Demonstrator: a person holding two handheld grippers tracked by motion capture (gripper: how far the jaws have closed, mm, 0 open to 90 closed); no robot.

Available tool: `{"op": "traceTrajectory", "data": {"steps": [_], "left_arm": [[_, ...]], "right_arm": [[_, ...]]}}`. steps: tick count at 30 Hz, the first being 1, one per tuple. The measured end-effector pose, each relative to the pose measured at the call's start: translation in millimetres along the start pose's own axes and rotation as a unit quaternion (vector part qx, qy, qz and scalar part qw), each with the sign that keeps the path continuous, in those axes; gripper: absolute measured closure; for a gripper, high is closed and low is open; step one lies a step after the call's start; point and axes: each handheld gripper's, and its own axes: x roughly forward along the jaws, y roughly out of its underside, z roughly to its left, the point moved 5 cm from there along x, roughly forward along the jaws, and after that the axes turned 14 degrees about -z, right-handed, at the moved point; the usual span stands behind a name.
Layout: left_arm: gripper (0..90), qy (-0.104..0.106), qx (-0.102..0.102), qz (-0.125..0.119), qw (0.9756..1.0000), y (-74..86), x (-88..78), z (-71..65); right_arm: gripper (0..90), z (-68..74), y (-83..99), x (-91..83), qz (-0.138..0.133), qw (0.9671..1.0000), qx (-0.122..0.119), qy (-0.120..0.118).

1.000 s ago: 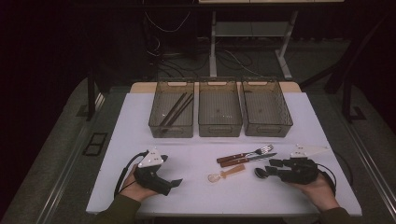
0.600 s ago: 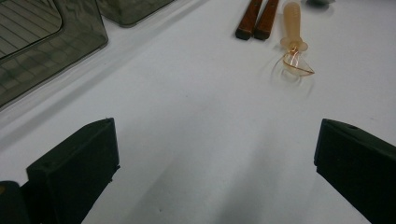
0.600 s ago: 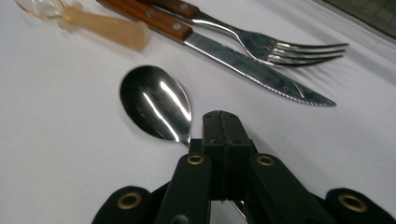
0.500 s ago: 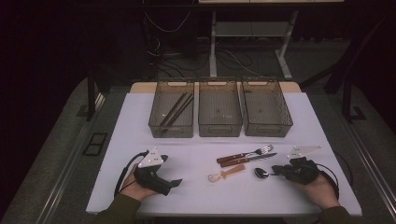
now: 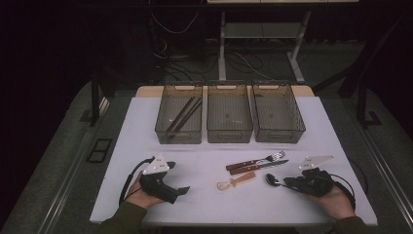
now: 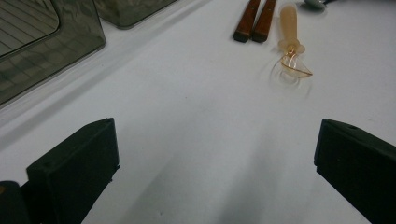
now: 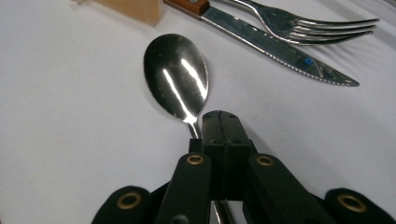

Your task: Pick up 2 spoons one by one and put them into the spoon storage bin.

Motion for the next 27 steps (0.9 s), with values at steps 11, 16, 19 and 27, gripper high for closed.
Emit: {"op": "traceTrajectory", "data": {"steps": [11,16,19,27], "left_arm": [[0.0,0.009,-0.003,-0.005,0.9999,-0.7,2.7,-1.3],[0.0,0.011,0.0,-0.002,0.9999,-0.4,5.1,-3.0],[0.0,0.011,-0.002,-0.002,0.9999,-0.2,5.7,-3.3],[0.0,0.012,0.001,0.001,0.9999,0.1,6.5,-3.8]], "right_arm": [[68.4,0.9,-12.8,-6.5,-0.054,0.9981,0.028,-0.013],[55.6,6.1,-20.7,6.6,-0.063,0.9971,0.03,-0.032],[52.9,10.5,-20.7,14.2,-0.055,0.9976,0.02,-0.037],[50.1,10.8,-20.2,21.5,-0.051,0.9982,0.008,-0.032]]}}
